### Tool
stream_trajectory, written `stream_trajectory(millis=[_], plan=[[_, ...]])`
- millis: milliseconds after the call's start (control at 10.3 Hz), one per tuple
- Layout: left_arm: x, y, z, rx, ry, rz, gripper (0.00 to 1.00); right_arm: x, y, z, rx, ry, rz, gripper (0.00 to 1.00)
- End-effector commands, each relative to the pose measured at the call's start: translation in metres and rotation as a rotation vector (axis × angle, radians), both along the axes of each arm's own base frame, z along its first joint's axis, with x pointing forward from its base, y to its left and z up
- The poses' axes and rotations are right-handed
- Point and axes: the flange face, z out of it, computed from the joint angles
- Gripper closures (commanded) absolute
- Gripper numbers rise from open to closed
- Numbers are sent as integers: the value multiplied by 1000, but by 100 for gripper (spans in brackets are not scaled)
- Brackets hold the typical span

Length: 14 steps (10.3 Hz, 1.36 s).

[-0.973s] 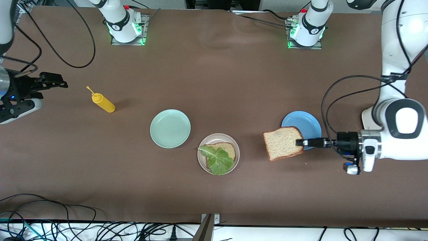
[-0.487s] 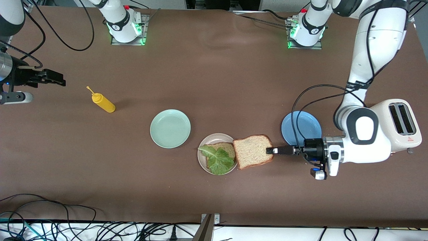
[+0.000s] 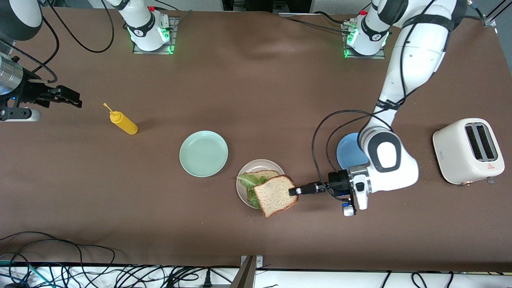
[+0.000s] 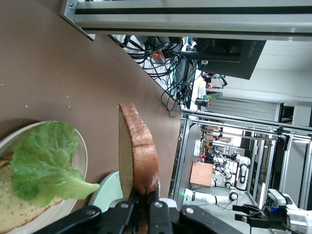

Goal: Make sandwich on beige plate with both arms
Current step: 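Carry the toast over the sandwich and lower it with the left gripper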

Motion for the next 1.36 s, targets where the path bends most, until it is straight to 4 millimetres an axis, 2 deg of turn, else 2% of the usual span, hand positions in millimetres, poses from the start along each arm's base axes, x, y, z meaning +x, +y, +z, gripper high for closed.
stream_trajectory(millis=[0, 195, 487, 584, 779, 1265], plan=[[0, -15, -18, 5, -50, 15, 100, 2, 0, 5, -7, -16, -20, 0], [-5, -23, -27, 14, -43, 21, 100, 2, 1, 4, -7, -13, -18, 0], [-24, -51, -47, 69, -20, 40, 100, 3, 1, 4, -6, -12, -8, 0], [-26, -54, -48, 65, -17, 47, 100, 3, 1, 4, -6, -12, -8, 0], [-32, -58, -55, 74, -1, 43, 100, 3, 1, 4, -6, -11, -6, 0], [-50, -50, -84, 122, -23, 7, 100, 3, -5, 1, -3, -5, 23, 0]])
